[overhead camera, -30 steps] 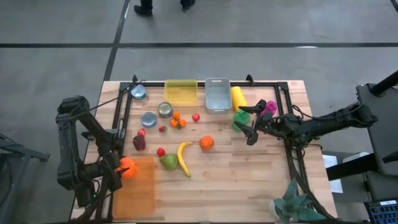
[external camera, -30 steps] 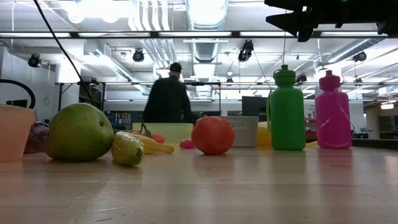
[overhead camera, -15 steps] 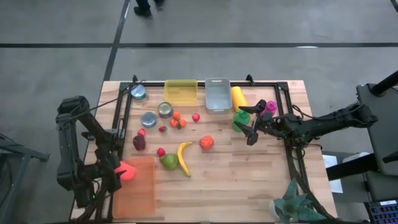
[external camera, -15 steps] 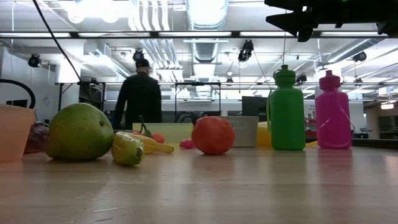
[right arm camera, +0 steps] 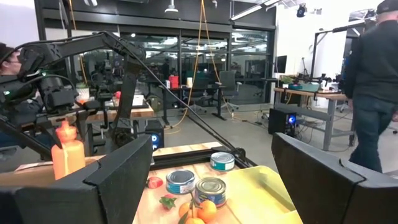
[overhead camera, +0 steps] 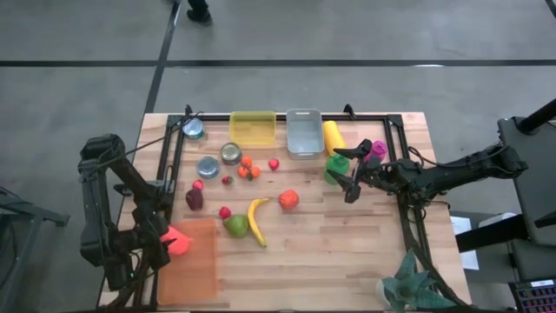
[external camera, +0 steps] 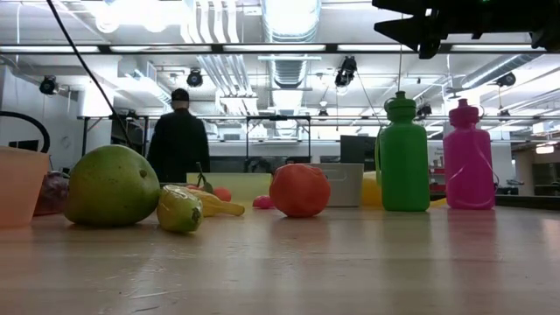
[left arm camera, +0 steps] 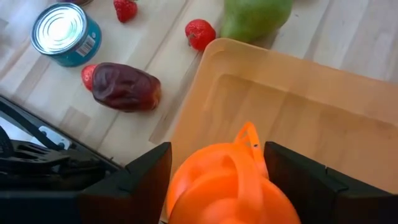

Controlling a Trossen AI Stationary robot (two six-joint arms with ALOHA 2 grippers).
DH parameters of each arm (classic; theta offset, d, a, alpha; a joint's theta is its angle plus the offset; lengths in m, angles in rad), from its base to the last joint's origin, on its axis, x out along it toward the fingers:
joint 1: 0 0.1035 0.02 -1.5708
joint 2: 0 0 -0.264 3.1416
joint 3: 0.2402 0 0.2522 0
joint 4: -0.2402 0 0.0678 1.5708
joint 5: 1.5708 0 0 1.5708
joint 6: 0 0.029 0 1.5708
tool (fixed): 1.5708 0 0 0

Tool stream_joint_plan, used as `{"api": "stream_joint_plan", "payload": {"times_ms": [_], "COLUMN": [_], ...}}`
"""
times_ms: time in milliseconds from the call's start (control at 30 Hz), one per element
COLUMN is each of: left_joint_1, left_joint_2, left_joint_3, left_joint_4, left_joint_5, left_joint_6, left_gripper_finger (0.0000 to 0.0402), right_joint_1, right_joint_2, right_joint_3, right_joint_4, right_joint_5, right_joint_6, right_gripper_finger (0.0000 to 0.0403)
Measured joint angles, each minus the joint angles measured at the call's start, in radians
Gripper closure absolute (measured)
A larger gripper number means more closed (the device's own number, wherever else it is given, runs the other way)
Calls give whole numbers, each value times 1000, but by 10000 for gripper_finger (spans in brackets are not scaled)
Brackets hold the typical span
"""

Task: Pick & Place Food Item
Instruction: Put the orange tumbler into the orange bin, then put the green tumbler into the orange bin

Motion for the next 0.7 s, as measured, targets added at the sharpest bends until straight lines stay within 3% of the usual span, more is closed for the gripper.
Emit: {"api": "stream_joint_plan", "payload": {"times_ms": [467,700], "left_joint_1": [8,67], "left_joint_2": [0,-2], "left_joint_3": [104,177], "left_joint_4": [-46,-48], "left_joint_5": [-66,-108], "left_joint_6": [33,164], "left_gripper_finger": [143,143], "right_joint_1": [0,0], "right_joint_2": [0,0], "right_joint_3": [0,0], "right_joint_4": [0,0], "right_joint_5": [0,0], "right_joint_6": [-1,0], "right_gripper_finger": [75,75]}}
